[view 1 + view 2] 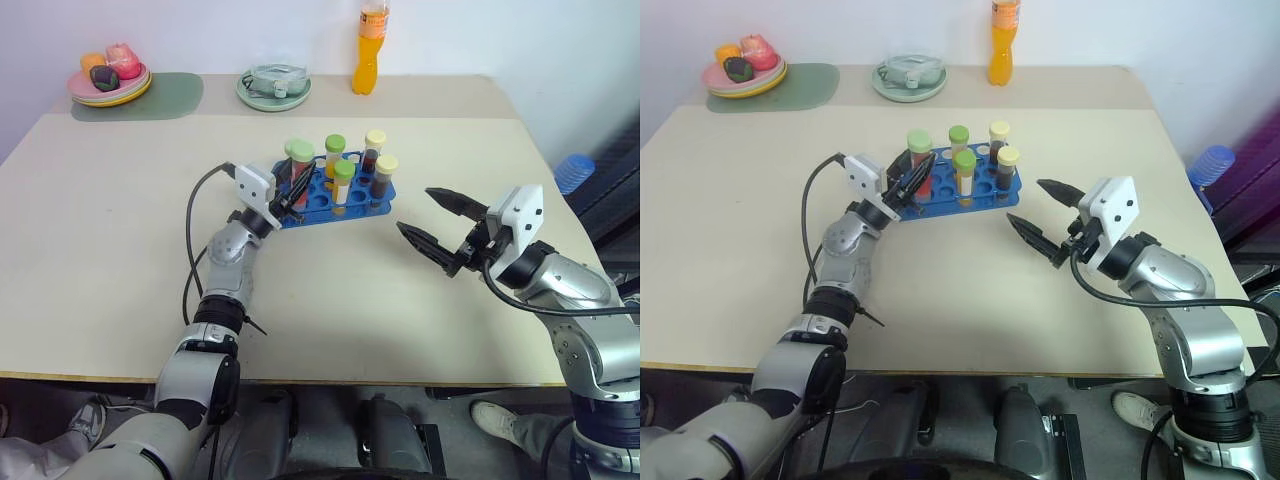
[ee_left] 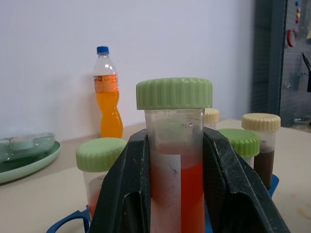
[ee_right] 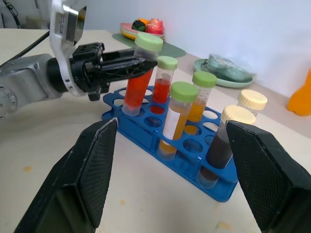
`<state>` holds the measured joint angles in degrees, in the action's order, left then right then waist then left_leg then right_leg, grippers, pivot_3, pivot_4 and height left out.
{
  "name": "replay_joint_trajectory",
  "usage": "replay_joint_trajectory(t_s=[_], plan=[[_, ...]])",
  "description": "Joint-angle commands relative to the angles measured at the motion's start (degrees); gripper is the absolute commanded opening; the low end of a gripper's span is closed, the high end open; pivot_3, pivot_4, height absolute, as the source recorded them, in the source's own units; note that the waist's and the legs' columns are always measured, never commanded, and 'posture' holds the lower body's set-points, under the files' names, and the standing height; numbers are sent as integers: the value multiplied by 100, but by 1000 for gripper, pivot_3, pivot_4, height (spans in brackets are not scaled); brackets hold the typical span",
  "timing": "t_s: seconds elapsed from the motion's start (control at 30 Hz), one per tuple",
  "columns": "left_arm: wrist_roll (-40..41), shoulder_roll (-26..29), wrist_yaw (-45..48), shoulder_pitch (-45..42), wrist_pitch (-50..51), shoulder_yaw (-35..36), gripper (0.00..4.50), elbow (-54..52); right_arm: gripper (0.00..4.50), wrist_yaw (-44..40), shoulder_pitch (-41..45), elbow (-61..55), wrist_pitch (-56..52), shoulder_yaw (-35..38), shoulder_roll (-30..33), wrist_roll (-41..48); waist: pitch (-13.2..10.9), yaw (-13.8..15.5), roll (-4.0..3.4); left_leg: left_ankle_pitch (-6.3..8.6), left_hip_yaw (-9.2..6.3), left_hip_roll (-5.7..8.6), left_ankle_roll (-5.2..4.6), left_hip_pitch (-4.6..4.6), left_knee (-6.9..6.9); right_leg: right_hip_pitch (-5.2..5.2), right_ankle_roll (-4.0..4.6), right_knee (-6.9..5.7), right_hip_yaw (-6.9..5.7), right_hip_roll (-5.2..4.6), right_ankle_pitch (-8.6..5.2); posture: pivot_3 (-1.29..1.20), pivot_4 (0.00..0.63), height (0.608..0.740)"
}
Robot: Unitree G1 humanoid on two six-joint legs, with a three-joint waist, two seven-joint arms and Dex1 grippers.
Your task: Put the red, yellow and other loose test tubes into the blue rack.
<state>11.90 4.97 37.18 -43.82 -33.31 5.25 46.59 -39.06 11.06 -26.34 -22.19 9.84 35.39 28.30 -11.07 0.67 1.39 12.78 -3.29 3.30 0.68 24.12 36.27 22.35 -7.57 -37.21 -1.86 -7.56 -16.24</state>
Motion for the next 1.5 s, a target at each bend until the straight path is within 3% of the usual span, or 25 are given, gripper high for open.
replay_joint_trajectory(t_s=[0.03,0.53,1.13,1.37,1.5], plan=[[-62,-49,-18,-131,-186,-19,835,267,3660,71,68,-299,10,194,95,63,0,3,0,0,0,0,0,0,0,0,0,0,0,0,0,0,150,740],[-130,-290,-115,-341,-519,-33,835,932,3660,128,102,-310,0,210,89,79,1,6,0,1,0,2,-2,1,1,-1,-1,1,-1,-1,1,0,150,740],[270,-206,359,-102,-384,147,835,626,3660,-255,-1112,-578,41,681,242,428,1,-3,0,3,2,1,-5,3,3,0,-3,1,-2,-1,1,0,150,740],[364,-140,450,-66,-166,263,4255,560,3660,-102,-1109,-701,30,491,144,393,1,-13,0,3,1,1,-5,3,4,0,-2,-2,-2,0,1,0,150,740],[323,-27,327,141,-65,261,4255,152,3660,-68,-1102,-650,80,373,86,339,1,-14,0,3,1,0,-5,2,5,0,-3,-2,-1,0,1,0,150,740]])
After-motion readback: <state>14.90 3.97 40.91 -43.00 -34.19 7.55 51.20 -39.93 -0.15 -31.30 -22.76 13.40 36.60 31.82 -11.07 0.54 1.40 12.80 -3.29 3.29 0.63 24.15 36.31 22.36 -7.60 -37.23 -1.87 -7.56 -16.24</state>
